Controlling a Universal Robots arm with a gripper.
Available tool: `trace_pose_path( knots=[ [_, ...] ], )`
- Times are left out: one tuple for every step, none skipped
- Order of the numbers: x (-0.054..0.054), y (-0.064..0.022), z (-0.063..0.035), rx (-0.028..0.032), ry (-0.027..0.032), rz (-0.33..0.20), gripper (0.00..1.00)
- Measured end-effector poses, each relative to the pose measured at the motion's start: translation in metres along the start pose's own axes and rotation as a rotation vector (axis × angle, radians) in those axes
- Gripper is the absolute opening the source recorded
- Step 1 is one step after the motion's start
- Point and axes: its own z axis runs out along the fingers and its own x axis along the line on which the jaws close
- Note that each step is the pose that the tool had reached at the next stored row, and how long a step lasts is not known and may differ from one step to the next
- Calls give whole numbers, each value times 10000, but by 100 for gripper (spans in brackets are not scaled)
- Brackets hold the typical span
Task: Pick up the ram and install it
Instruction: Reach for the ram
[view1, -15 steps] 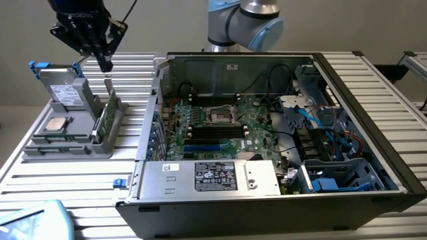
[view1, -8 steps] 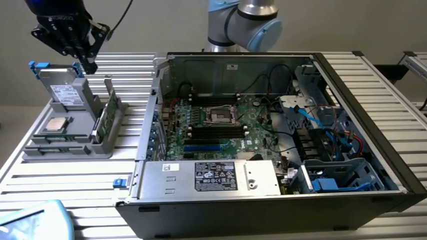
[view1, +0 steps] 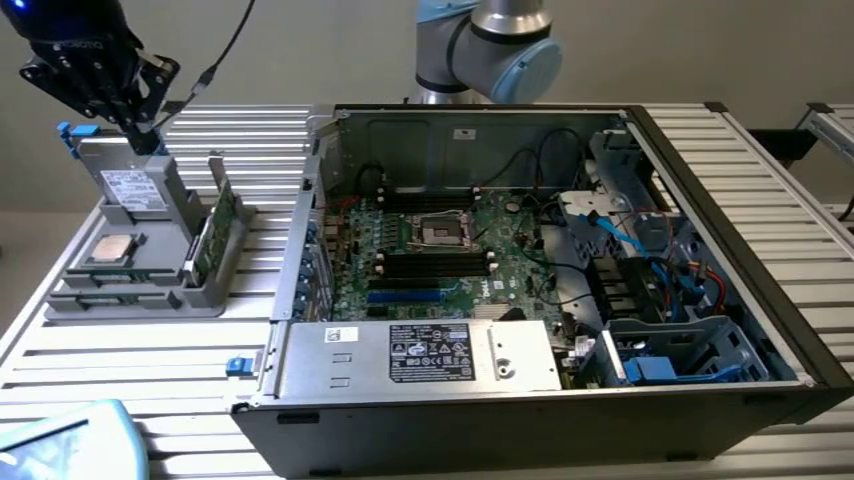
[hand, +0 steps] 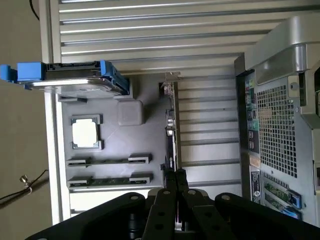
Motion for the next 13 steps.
trace_pose_path(
  knots=[
    [37,-4,10,3,43,3,10],
    [73,-7,20,6,92,7,10],
    [105,-11,30,9,140,11,10],
    [135,-14,39,14,194,14,10],
    [165,-18,48,18,248,18,10],
    [194,-21,58,21,302,22,10],
    [220,-25,67,25,356,24,10],
    [246,-29,76,29,413,28,10],
    [268,-33,85,34,466,30,10],
    [288,-38,95,37,516,31,10],
    [304,-45,106,39,553,27,10],
    [317,-54,116,42,584,23,10],
    [328,-63,125,45,614,20,10]
  ],
)
